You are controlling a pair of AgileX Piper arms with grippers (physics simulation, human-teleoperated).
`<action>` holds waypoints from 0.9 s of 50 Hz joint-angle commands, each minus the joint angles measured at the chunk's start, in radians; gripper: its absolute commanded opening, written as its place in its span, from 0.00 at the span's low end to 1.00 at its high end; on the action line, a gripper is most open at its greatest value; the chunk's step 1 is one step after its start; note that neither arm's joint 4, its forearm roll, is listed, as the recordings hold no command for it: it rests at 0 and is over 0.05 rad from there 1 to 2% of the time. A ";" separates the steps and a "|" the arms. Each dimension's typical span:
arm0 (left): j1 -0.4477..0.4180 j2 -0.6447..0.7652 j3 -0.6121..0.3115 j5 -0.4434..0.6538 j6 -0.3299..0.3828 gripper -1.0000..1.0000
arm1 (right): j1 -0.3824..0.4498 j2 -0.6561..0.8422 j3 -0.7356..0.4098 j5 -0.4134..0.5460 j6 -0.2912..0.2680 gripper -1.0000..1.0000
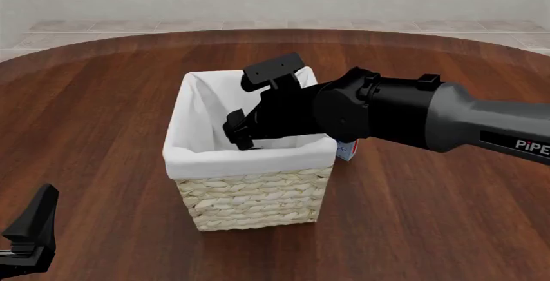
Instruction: Pick up the alphabet soup and put it in the basket.
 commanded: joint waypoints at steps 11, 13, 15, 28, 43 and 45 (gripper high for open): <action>0.000 0.000 0.000 0.000 0.001 1.00 | 0.004 -0.015 0.003 0.000 0.004 1.00; 0.000 0.000 0.000 0.001 0.001 1.00 | 0.006 -0.021 0.002 0.002 0.006 1.00; 0.000 0.000 0.000 0.001 0.001 1.00 | 0.006 -0.022 0.000 0.003 0.005 1.00; 0.000 0.000 0.000 0.000 0.001 1.00 | 0.014 -0.057 -0.001 0.012 0.007 1.00; -0.003 0.000 0.000 -0.002 0.006 1.00 | 0.023 -0.133 -0.003 0.037 0.001 1.00; -0.002 0.000 0.000 -0.002 0.006 1.00 | 0.026 -0.143 0.000 0.039 0.001 1.00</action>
